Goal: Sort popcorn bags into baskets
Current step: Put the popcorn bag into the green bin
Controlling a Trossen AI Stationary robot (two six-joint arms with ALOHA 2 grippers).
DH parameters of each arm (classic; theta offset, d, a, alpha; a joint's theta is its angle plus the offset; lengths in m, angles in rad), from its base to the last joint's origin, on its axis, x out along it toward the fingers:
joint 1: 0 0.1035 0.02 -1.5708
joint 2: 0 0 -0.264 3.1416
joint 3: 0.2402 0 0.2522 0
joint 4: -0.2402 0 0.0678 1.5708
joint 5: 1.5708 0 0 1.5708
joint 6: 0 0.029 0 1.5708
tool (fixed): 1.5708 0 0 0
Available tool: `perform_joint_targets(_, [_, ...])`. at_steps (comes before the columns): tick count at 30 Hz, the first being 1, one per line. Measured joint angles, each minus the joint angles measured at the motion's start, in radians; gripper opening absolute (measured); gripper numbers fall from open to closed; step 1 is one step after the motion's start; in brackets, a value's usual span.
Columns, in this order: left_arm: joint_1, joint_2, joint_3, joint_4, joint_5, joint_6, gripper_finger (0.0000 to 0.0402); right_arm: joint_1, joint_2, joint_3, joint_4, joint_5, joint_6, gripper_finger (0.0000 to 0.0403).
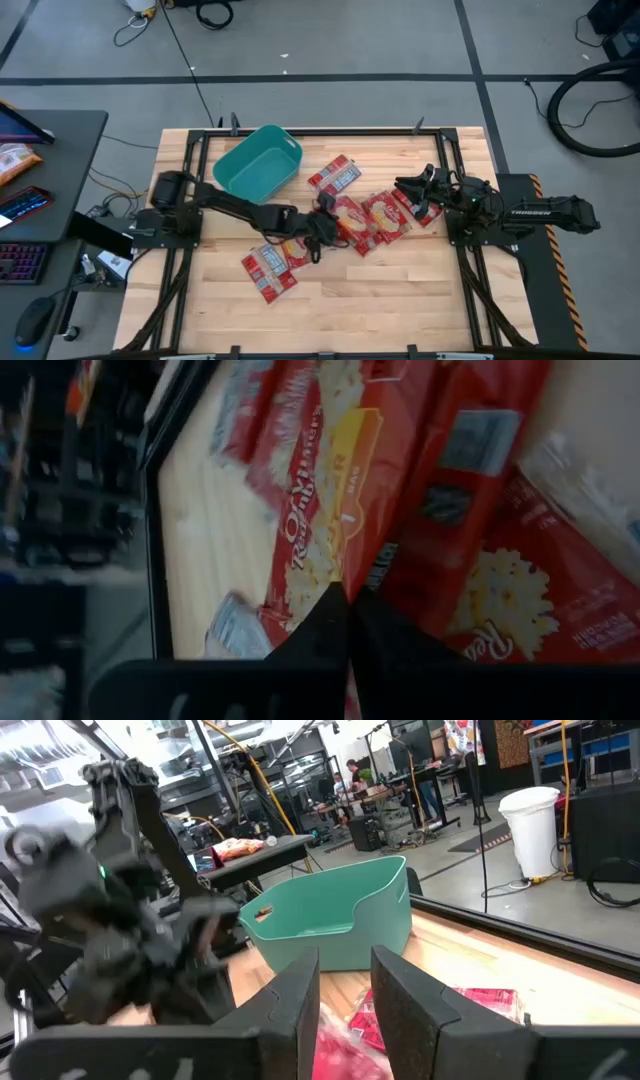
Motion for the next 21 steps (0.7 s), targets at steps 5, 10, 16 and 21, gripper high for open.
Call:
perform_joint_targets(5, [0.005,-0.107,0.0,-0.136,-0.01,-0.151,0.0004,0.0,0.0,0.0,0.001,0.001,0.0,0.0098])
perform_joint_targets(10, [0.012,-0.183,0.0,-0.235,-0.028,-0.251,0.0004,0.0,0.0,0.0,0.001,0.002,0.0,0.0098])
perform_joint_targets(16, [0.018,-0.242,0.0,-0.325,-0.033,-0.373,0.0004,0.0,0.0,0.0,0.001,0.003,0.0,0.0098])
perform_joint_targets(21, [0.021,-0.293,0.0,-0.38,-0.069,-0.532,0.0004,0.0,0.002,0.0,0.006,0.004,0.0,0.0098])
